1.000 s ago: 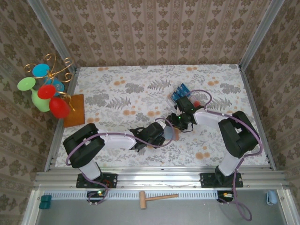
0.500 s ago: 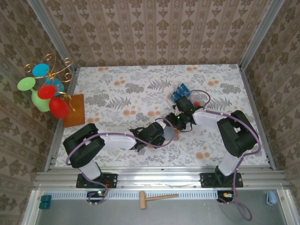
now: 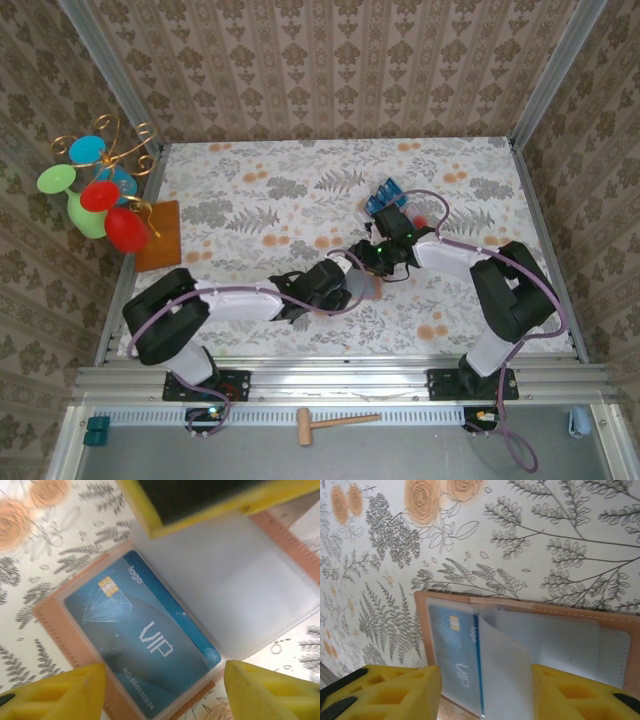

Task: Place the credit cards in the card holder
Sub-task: Flip over the card slot in the card holder.

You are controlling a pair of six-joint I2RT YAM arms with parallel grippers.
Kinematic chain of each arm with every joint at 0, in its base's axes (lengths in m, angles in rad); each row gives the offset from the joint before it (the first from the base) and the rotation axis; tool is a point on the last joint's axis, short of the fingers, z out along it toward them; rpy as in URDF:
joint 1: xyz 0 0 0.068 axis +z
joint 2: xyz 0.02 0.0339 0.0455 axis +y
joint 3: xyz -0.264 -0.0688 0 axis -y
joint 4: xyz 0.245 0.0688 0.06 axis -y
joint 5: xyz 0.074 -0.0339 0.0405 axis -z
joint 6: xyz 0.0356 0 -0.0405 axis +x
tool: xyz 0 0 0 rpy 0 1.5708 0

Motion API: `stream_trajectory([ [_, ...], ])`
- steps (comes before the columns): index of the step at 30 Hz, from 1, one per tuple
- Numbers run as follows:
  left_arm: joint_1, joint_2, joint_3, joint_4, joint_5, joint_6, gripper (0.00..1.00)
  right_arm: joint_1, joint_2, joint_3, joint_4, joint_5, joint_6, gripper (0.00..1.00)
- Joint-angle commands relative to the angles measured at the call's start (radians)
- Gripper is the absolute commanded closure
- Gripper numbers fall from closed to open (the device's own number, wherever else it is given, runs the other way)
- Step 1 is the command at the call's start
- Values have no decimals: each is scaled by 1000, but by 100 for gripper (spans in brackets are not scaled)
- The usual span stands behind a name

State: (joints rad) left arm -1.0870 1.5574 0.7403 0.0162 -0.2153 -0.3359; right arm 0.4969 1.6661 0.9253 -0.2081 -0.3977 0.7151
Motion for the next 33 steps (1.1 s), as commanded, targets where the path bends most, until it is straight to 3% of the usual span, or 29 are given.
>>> stream_trajectory([
  [1, -6, -107, -34, -15, -37, 2, 35, 18, -34, 3, -8, -17, 24, 52],
  [15, 90, -462, -192, -29, -92, -78, 32, 146, 99, 144, -31, 18, 62, 52],
  [26, 124, -495, -222, -34, -62, -86, 32, 178, 250, 214, -40, 40, 78, 52],
  [33, 140, -456, -225, -11, -39, -104, 31, 178, 240, 236, -61, 19, 73, 52],
])
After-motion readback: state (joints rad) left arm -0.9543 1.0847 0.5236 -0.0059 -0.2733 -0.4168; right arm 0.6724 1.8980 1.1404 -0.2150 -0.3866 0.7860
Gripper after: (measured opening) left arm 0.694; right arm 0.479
